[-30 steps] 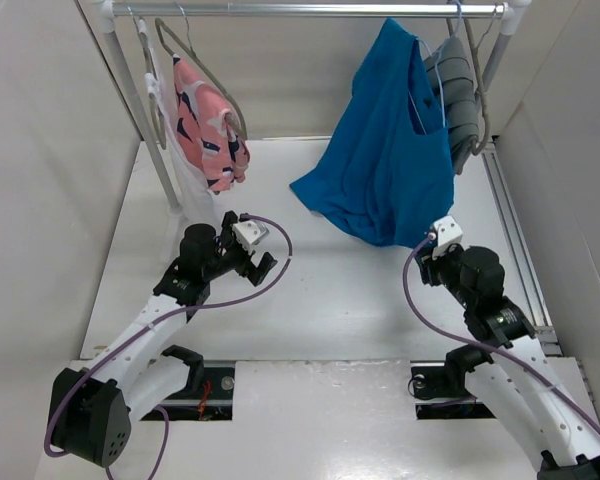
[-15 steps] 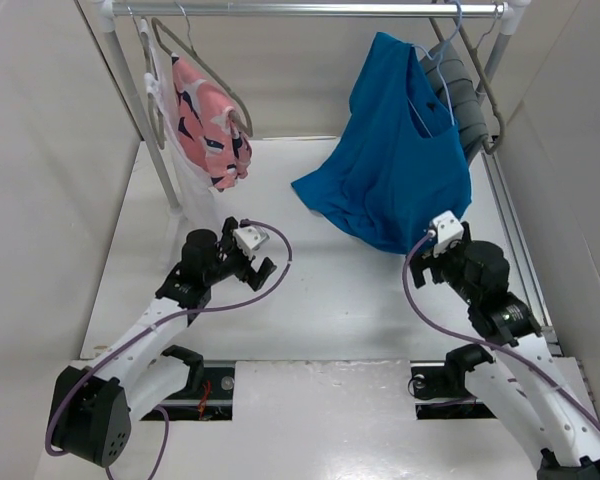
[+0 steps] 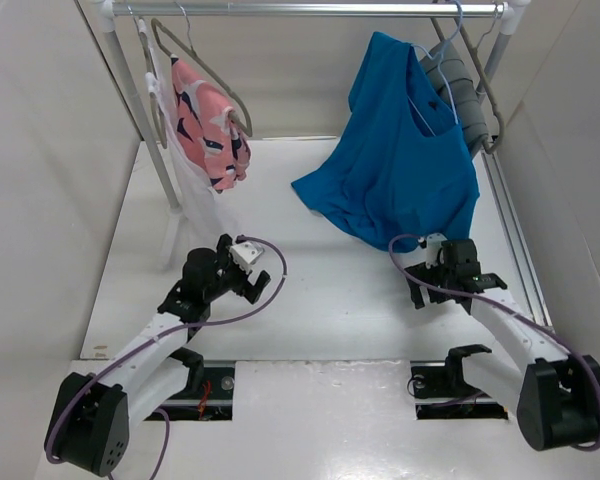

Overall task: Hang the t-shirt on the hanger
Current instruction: Hang the hanger with tshirt onto the clothesline

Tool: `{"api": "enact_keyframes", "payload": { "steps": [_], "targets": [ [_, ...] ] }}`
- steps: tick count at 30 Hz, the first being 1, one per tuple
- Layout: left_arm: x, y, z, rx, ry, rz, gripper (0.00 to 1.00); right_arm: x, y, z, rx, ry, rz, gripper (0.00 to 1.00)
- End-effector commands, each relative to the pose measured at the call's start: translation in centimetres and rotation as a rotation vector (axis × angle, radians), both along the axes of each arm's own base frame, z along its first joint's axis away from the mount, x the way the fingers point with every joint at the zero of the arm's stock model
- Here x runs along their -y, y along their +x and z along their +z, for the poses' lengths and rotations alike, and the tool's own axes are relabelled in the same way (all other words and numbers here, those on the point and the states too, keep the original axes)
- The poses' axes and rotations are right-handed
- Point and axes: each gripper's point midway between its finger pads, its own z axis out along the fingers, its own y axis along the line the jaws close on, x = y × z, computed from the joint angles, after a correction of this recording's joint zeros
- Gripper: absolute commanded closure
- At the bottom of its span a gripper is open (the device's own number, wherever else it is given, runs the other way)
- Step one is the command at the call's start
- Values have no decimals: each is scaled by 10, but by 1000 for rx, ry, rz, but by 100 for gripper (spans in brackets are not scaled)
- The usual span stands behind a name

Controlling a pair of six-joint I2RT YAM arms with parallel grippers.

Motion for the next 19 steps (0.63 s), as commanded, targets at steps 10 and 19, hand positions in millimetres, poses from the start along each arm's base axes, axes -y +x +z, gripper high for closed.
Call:
{"api": "enact_keyframes", "payload": {
  "steps": [10, 19],
  "targets": [
    [-7, 14, 17, 102, -42, 67, 0, -8, 21, 9, 50, 34, 25, 0],
    [-9, 15, 17, 96, -48, 79, 0, -11, 23, 10, 68, 51, 36, 0]
  ]
}}
